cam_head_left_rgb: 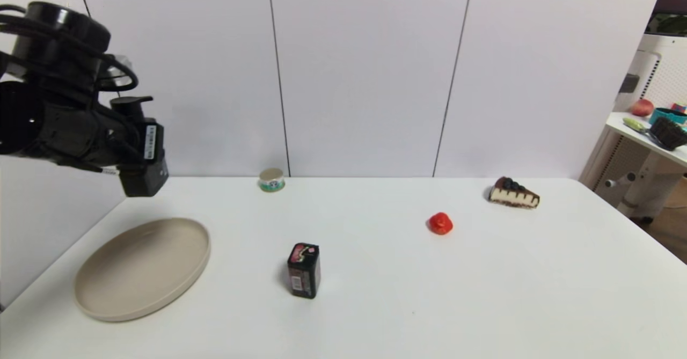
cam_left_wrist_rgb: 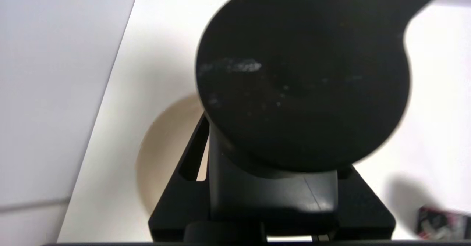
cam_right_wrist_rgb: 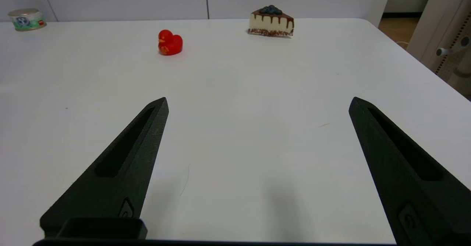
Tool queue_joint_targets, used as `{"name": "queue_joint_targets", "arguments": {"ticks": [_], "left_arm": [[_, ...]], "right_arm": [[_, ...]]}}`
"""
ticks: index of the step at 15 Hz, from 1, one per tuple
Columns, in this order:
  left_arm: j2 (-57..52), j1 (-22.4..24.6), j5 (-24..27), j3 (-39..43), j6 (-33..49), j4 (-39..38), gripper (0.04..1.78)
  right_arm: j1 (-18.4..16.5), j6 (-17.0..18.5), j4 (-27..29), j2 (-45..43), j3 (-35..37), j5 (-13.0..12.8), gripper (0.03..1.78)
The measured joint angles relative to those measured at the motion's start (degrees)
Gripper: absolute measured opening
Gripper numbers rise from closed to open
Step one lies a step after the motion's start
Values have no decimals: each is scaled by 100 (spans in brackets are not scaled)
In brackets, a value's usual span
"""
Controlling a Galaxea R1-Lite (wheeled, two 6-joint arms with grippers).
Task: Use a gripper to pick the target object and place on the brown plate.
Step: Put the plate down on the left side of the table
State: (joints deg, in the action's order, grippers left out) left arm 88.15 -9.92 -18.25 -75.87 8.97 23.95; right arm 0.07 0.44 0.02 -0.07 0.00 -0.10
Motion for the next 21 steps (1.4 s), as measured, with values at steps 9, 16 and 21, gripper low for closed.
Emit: {"name": "queue_joint_targets", "arguments": {"ticks": [9,16,21], "left_arm": [[-130,621,323,2662,59,-2277,64],[485,692,332,3323,65,-3630,64],[617,692,334,3382,52,-3641,93]], "right_arm": [[0,-2,0,0,0,0,169],[0,-2,2,0,0,0,169],[0,0,2,0,0,0,169]]}}
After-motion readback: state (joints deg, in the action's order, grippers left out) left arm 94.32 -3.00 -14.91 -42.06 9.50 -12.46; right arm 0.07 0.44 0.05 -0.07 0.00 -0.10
